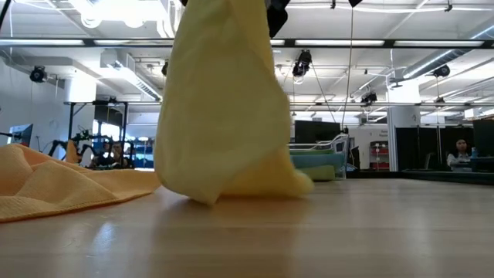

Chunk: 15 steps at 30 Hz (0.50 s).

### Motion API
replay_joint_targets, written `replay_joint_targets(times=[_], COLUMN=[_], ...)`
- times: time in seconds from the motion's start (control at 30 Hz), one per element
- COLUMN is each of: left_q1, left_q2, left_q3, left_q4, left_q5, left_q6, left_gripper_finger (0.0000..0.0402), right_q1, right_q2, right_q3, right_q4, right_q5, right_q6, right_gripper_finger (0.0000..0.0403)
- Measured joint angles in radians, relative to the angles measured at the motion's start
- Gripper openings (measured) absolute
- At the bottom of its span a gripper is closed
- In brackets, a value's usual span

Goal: Fold microfiber towels
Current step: Fold the yellow microfiber cloth

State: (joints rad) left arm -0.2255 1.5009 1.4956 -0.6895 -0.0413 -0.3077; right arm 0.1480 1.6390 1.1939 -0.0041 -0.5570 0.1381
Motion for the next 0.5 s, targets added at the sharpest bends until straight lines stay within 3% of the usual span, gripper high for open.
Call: replay_joint_targets(times=[0.5], left_q1=[0.002], left_q2=[-0.044], left_q3=[0.000], left_q4=[0.019], left_q5=[-0.075], left_q6=[0.008], left_gripper_finger=[0.0001], right_q1=[0.009], right_q2=[0.000], right_q3=[-0.020], right_q4=[0.000], right_q5=[0.039], right_q6=[0.026], right_gripper_finger=[0.0105])
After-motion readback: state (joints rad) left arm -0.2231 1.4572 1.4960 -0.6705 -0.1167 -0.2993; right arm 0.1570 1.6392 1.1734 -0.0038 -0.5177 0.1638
